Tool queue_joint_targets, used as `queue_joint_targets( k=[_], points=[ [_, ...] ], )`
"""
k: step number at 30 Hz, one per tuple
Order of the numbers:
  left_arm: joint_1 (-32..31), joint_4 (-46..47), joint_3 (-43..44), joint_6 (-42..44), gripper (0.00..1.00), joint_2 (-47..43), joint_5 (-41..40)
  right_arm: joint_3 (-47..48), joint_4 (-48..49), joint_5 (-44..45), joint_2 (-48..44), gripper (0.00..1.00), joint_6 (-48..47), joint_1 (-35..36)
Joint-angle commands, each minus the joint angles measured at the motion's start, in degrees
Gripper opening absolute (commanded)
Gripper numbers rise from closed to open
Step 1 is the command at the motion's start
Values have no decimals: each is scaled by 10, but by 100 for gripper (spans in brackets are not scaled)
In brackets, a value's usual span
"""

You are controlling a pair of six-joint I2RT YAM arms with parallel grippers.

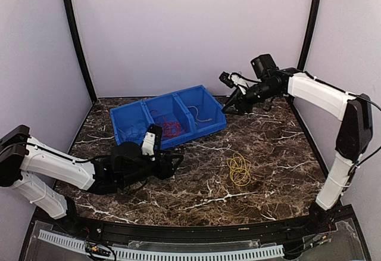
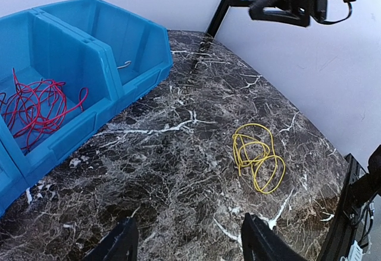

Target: Untangle the cables

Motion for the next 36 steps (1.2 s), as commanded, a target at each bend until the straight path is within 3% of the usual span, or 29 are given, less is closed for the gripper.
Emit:
queue_joint_targets(
  k=[1,10,17,22,25,30,36],
  points=[
    [-3,-3,22,16,62,22,-3,-96,-78,15,-58,53,-74,-1],
    [-3,-2,77,47,64,98,29,-240,-87,55,-108,57,-62,0],
    [-3,6,87,42,64,114,44,-256,-83,62,-71,59,-44,0],
    [-3,30,84,51,64,120,69,-248,-71,62,-37,54,-25,0],
    [-3,63,88,70,65,139,88,-242,-70,58,-23,42,-18,0],
    [-3,61,162,110,66,216,126,-233,-75,39,-25,0,-16,0],
    [-2,58,269,116,66,324,169,-240,-79,19,-47,0,-19,0]
  ],
)
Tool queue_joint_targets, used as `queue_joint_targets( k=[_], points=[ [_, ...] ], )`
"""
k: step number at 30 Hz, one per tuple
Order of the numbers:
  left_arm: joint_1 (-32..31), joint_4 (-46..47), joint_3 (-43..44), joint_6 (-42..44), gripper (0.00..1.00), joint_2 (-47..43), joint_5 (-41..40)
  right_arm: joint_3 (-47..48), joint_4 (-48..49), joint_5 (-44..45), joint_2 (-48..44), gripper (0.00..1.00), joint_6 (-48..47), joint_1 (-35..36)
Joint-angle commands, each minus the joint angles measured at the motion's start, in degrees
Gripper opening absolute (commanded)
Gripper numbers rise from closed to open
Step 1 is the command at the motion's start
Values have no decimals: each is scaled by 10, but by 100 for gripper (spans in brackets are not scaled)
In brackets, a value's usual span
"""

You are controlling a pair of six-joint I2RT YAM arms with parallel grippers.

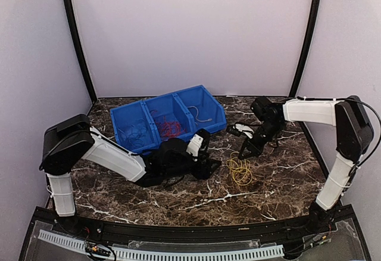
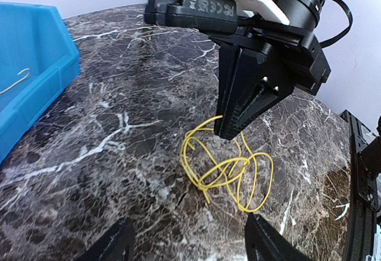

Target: Untangle the cables

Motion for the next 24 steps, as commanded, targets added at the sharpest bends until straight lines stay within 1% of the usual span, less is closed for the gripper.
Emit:
queue_joint_targets(
  k=[1,5,10,12,14,15,16,17,18,19,20,21,23,24],
  points=[
    [-2,13,73,19,66,59,58,8,2,-26,-26,0,1,0],
    [-3,-4,127,19,64,104,93,10,-1,-32,-25,0,3,0],
    [1,-17,164,32,62,139,95,17,-5,-43,-24,0,5,0],
    [4,-21,173,33,59,151,99,19,-6,-46,-23,0,6,0],
    [8,-12,176,30,54,159,106,21,-8,-48,-23,0,5,0],
    [10,-5,176,26,48,161,112,23,-10,-48,-23,0,6,0],
    [13,1,174,23,44,165,114,25,-12,-48,-24,0,6,0],
    [14,14,172,19,35,166,120,27,-15,-48,-25,0,6,0],
    [17,21,165,17,31,166,123,31,-18,-47,-27,0,5,0],
    [19,34,161,11,23,164,129,37,-23,-43,-29,0,3,0],
    [21,39,152,8,18,163,133,43,-29,-37,-32,0,2,-1],
    [22,48,147,2,11,160,139,51,-32,-30,-36,0,1,-2],
    [23,63,128,-7,4,149,143,73,-36,-16,-44,0,-1,-9],
    [24,69,110,-13,3,143,144,85,-38,-8,-46,0,-2,-13]
  ],
)
